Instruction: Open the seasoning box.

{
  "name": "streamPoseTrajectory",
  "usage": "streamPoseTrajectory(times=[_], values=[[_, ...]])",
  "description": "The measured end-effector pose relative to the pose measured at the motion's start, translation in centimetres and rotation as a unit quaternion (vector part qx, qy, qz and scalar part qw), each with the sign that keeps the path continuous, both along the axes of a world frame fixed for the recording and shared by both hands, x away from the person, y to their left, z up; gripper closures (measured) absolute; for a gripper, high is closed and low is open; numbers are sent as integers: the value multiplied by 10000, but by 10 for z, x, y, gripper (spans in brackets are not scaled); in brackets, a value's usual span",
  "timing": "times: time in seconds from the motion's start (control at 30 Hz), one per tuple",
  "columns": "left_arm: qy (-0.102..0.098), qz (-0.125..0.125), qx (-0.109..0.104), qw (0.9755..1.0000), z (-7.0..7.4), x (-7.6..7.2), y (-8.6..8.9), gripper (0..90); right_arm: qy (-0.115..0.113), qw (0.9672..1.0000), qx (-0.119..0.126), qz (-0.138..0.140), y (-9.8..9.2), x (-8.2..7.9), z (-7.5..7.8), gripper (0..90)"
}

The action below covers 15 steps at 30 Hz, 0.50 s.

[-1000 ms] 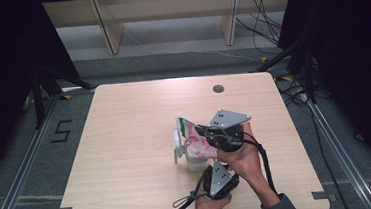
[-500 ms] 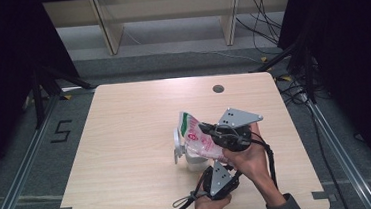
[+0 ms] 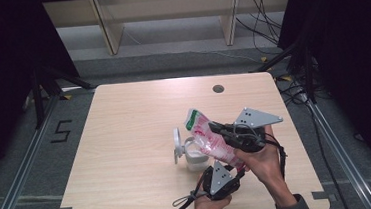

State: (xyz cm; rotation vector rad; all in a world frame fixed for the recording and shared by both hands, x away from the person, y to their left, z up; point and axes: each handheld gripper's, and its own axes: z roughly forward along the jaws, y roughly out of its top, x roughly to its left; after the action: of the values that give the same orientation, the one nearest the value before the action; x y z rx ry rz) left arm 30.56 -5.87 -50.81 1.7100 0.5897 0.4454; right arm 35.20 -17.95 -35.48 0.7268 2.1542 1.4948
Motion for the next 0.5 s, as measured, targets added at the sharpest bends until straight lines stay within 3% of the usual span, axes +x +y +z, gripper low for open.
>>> streamPoseTrajectory(times=[0.13,0.17,0.27,0.3,0.33,0.37,0.5], values=[[95,-23,-145,9998,-1,-1,-1,642,99,9998,155,73,-5,-2,-1,900],[70,-19,-11,10000,0,0,0,641,77,9998,192,7,-8,-3,-2,900],[72,-29,56,10000,0,0,1,623,182,9993,336,57,-13,-4,-2,900],[128,-28,-122,9998,-1,-2,-2,620,36,9995,302,5,-16,-3,-2,900],[131,-38,-117,9998,-1,-2,-2,620,66,9994,335,18,-19,-4,-3,900],[96,-51,64,9999,0,-1,1,620,159,9987,469,95,-20,-4,-4,900],[159,-48,30,9999,-2,-2,-1,613,236,9980,578,26,-28,-4,-7,900]])
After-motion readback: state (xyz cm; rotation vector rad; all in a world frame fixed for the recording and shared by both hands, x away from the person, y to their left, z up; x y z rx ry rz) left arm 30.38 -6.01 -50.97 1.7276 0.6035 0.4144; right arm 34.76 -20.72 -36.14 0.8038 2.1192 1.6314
